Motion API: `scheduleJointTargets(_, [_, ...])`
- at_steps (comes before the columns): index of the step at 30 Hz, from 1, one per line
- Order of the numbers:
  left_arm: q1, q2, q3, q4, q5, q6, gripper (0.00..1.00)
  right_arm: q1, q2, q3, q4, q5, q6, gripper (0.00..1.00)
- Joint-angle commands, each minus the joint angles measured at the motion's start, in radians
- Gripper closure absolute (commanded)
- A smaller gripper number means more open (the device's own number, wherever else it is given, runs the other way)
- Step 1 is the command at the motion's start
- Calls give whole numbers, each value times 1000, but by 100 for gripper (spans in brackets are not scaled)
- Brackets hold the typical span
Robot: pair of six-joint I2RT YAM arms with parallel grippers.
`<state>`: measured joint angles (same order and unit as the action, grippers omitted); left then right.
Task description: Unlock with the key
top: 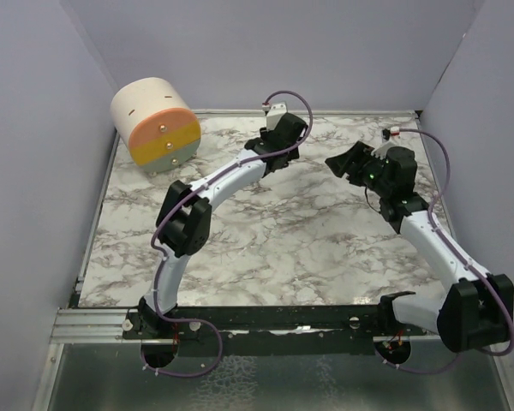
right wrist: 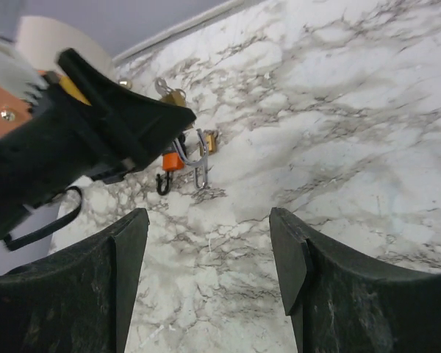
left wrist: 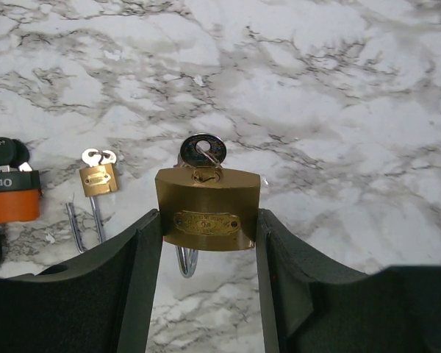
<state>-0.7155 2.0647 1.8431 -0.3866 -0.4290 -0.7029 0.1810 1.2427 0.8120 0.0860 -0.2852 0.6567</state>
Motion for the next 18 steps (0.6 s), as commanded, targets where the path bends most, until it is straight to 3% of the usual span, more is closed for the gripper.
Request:
scheduleJointTargets(1, [2,144,200,-181,-133,31,100,-6,-106,21,-133,150,-86,33])
scheduleJointTargets(6, [0,254,309,-257,-139,51,100,-8,-163,21,-165,169,-102,33])
scheduleJointTargets(18, [-13,359,346,-275,-92,49,100,-11,-185,4,-158,167,-105,33])
